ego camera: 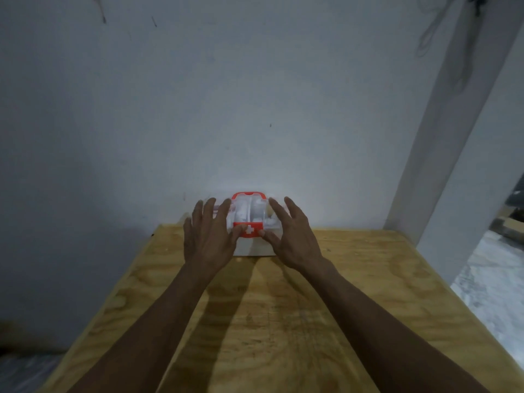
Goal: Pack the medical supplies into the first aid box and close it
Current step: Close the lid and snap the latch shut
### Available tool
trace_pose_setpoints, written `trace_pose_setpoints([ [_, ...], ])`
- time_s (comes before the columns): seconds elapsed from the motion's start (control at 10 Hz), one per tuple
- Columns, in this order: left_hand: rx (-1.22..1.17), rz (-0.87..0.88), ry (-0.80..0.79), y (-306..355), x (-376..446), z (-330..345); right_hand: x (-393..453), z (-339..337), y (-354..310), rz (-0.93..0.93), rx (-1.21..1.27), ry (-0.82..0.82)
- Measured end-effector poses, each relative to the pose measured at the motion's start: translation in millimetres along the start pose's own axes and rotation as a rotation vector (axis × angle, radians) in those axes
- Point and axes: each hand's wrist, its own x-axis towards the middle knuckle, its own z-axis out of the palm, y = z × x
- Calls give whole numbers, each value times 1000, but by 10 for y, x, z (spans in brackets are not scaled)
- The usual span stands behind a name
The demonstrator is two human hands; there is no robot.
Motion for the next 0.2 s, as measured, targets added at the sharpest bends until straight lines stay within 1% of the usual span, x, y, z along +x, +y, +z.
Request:
trace_pose_setpoints([
  [0.1, -321, 3, 132, 155, -360, -245, -371, -180, -50, 8, 156, 97],
  [0.2, -583, 31, 115, 180, -1047, -386, -999, -451, -38, 63, 342, 197],
])
